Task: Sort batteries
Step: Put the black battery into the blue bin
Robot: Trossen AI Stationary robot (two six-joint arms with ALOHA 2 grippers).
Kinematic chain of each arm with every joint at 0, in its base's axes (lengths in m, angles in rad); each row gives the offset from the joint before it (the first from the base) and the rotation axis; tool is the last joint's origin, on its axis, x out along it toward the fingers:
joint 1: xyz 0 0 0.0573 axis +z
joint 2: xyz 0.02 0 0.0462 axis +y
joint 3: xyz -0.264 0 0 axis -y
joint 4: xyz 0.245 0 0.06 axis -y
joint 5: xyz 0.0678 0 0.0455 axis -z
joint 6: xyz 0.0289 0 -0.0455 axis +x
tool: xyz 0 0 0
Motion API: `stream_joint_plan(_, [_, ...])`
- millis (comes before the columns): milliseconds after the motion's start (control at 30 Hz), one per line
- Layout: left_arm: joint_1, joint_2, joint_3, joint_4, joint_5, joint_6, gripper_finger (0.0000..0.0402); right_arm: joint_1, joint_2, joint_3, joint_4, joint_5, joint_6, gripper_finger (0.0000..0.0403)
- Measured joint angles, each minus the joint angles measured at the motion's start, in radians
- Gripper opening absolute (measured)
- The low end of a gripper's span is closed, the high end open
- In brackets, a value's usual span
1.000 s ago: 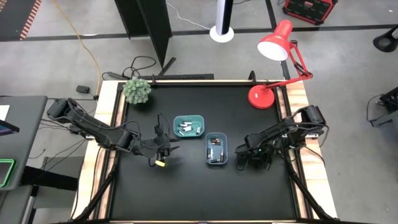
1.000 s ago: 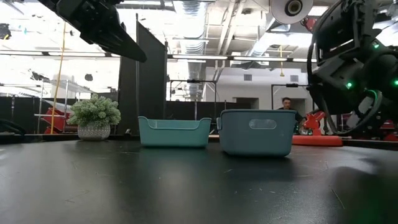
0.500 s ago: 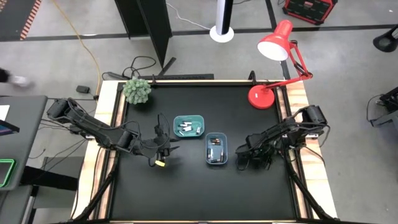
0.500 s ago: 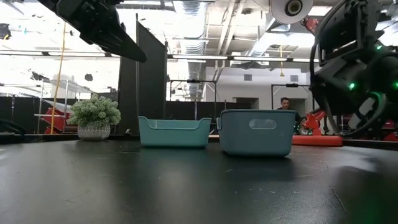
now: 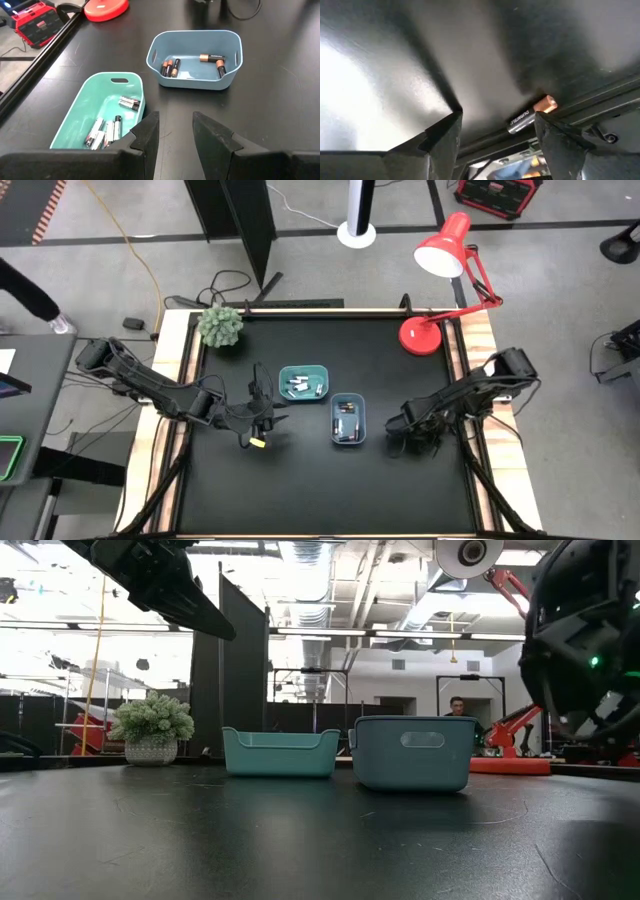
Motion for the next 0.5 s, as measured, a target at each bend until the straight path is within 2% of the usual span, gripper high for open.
stream_joint_plan(367, [0.0,0.0,0.0,0.006,0.0,-0.004,0.0112,-0.031,0.168,0.088,-0.105,-0.012,-0.159,0.027])
stream_joint_plan(500, [0.0,0.0,0.0,0.007,0.0,-0.004,0.0112,-0.028,0.227,0.13,-0.218,0.007,-0.248,0.027])
